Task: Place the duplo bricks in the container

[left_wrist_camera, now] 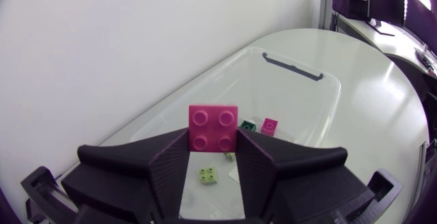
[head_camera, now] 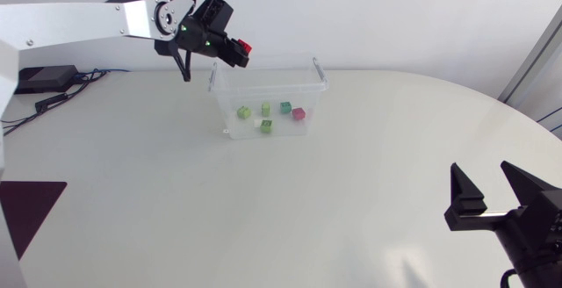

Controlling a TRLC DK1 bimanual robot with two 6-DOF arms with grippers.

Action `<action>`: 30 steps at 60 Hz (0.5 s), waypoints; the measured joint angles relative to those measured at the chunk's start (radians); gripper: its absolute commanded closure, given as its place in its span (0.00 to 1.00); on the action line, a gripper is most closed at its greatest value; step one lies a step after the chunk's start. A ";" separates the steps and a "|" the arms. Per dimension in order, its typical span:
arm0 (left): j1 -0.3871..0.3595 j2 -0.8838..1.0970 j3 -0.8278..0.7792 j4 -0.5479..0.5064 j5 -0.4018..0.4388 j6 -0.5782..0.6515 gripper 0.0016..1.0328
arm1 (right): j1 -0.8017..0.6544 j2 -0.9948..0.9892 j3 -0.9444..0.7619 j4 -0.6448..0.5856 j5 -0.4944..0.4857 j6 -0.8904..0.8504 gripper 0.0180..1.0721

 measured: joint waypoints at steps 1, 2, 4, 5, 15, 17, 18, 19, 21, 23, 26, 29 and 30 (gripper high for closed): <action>-0.003 0.009 0.015 -0.017 -0.005 -0.002 0.60 | 0.000 0.000 0.000 0.000 0.000 0.000 0.04; -0.007 0.020 0.032 -0.034 -0.011 -0.003 0.52 | 0.000 0.000 0.000 0.000 0.000 0.000 0.04; -0.014 0.042 0.068 -0.069 -0.015 -0.006 0.31 | 0.000 0.000 0.000 0.000 0.000 0.000 0.04; -0.018 0.053 0.082 -0.084 -0.015 -0.006 0.22 | 0.000 0.000 0.000 0.000 0.000 0.000 0.04; -0.039 0.106 0.158 -0.225 -0.040 -0.006 0.03 | 0.000 0.000 0.000 0.000 0.000 0.000 0.04; -0.038 0.106 0.161 -0.233 -0.040 -0.006 0.03 | 0.000 0.000 0.000 0.000 0.000 0.000 0.04; -0.035 0.102 0.163 -0.237 -0.040 -0.006 0.03 | 0.000 0.000 0.000 0.000 0.000 0.000 0.04; -0.032 0.100 0.164 -0.240 -0.040 -0.006 0.03 | 0.000 0.000 0.000 0.000 0.000 0.000 0.04; -0.025 0.087 0.164 -0.255 -0.041 -0.006 0.03 | 0.000 0.000 0.000 0.000 0.000 0.000 0.04; -0.016 0.072 0.164 -0.277 -0.041 -0.007 0.03 | 0.000 0.000 0.000 0.000 0.000 0.000 0.04; -0.001 0.040 0.164 -0.314 -0.041 -0.008 0.03 | 0.000 0.000 0.000 0.000 0.000 0.000 0.04; 0.015 -0.006 0.159 -0.332 -0.042 -0.012 0.03 | 0.000 0.000 0.000 0.000 0.000 0.000 0.04; 0.020 -0.021 0.157 -0.336 -0.042 -0.014 0.03 | 0.000 0.000 0.000 0.000 0.000 0.000 0.04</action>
